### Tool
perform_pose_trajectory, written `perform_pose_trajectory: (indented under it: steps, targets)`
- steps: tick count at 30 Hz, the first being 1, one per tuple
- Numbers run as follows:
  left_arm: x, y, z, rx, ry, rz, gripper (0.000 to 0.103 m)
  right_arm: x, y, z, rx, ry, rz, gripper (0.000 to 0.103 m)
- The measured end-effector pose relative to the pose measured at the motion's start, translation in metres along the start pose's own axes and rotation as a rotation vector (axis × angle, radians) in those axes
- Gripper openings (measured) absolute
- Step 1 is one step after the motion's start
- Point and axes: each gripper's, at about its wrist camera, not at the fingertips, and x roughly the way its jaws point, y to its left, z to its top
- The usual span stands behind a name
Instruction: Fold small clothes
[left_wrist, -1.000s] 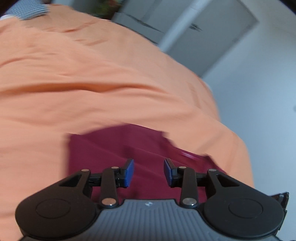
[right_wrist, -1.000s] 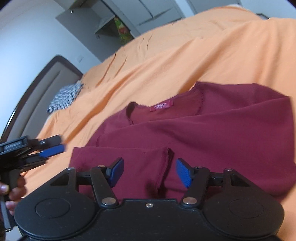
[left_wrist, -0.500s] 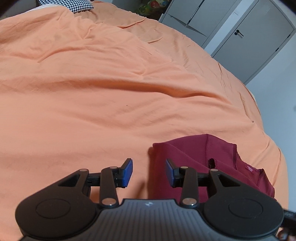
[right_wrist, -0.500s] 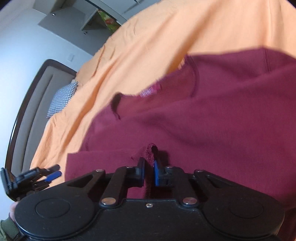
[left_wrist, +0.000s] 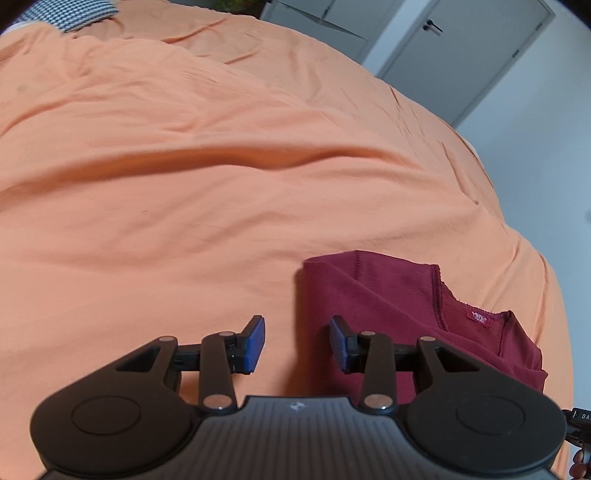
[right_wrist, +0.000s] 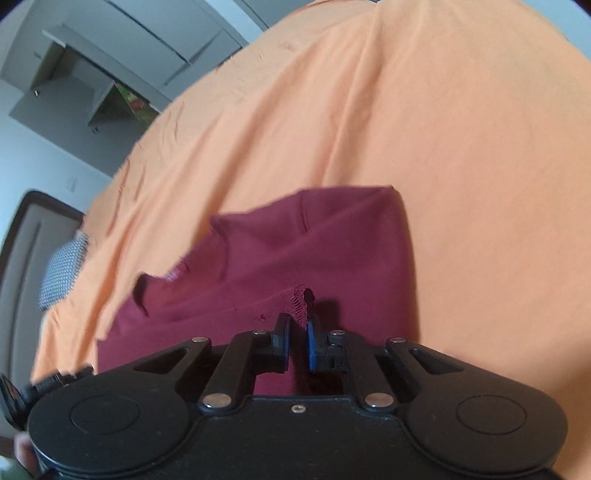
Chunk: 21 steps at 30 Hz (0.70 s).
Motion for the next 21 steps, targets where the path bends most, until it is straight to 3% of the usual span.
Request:
perform_pose_trajectory:
  steps: [8,12,15,16,21]
  targets:
    - [0.016,-0.012,0.008,0.021,0.009,-0.015,0.050,-0.021,-0.023,-0.006,0.094,-0.066,-0.050,0.009]
    - [0.023,-0.013,0.012,0.017,0.017,-0.030,0.050,-0.017,-0.028,-0.010,0.079,-0.029,-0.050,0.009]
    - [0.029,-0.014,0.015,0.016,0.032,-0.045,0.034,-0.014,-0.028,-0.009,0.083,-0.029,-0.046,0.010]
    - [0.030,-0.015,0.015,0.026,0.036,-0.049,0.022,-0.014,-0.026,-0.008,0.078,-0.027,-0.045,0.010]
    - [0.024,-0.026,0.020,0.043,0.001,-0.053,0.009,-0.010,-0.020,-0.004,0.036,-0.016,-0.054,0.010]
